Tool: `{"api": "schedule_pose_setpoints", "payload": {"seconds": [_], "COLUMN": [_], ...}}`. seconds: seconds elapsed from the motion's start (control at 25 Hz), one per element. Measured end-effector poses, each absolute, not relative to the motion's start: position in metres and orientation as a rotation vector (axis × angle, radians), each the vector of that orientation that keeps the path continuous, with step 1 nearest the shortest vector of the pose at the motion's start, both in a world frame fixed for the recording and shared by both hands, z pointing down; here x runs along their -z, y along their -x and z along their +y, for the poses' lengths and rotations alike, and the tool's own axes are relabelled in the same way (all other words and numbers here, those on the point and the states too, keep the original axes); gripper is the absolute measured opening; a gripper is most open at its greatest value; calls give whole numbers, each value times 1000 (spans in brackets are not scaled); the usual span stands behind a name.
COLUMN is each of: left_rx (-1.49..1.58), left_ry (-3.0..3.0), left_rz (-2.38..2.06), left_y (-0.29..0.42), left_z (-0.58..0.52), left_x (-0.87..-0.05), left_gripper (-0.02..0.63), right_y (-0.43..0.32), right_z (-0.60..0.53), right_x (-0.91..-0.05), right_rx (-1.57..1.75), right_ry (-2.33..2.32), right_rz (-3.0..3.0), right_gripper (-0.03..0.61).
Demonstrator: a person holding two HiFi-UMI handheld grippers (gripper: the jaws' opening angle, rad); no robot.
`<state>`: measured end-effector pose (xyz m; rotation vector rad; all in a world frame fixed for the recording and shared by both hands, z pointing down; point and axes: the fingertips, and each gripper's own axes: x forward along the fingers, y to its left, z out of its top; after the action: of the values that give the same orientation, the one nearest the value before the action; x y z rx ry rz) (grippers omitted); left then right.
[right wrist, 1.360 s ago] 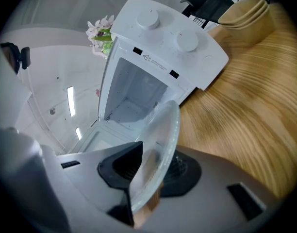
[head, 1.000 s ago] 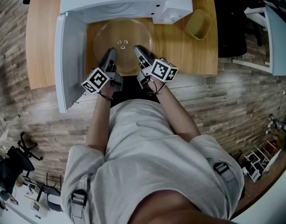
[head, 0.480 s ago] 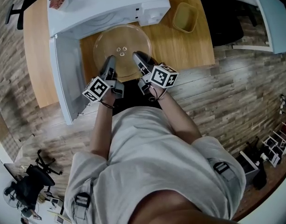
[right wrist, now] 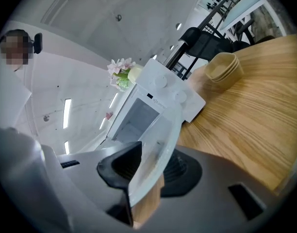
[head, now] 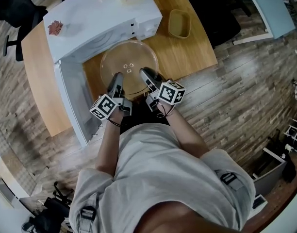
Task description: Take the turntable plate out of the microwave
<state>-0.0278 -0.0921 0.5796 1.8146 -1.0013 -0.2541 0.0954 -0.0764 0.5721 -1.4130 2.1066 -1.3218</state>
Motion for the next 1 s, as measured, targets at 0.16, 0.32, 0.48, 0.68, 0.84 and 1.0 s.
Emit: {"api": "schedule_pose_setpoints", "payload": {"seconds": [0.16, 0.32, 0.48, 0.68, 0.84, 1.0], "left_rx": [245, 220, 197, 211, 226, 252], "left_ry": [-1836, -1865, -1911, -1985, -2013, -2030], "left_rz": [-934, -892, -848, -783, -744, -688], "left_y": [20, 16, 17, 3, -6, -16], "left_z": [-92, -90, -88, -100, -103, -106], "left_x": [-573, -571, -555, -527, -506, -486], "left_gripper": [117, 117, 117, 118, 117, 117], "right_y": [-100, -105, -103, -113, -121, -130], "right_z": [-70, -61, -54, -58, -58, -60], "right_x": [-566, -559, -541, -518, -497, -473], "right_rx": [1279, 1241, 1182, 1094, 1034, 951], "right_ry": [1467, 1524, 1563, 1600, 1610, 1622], "right_rz": [2068, 2025, 1983, 1953, 1939, 1950], "right_gripper": [120, 120, 120, 120, 120, 120]}}
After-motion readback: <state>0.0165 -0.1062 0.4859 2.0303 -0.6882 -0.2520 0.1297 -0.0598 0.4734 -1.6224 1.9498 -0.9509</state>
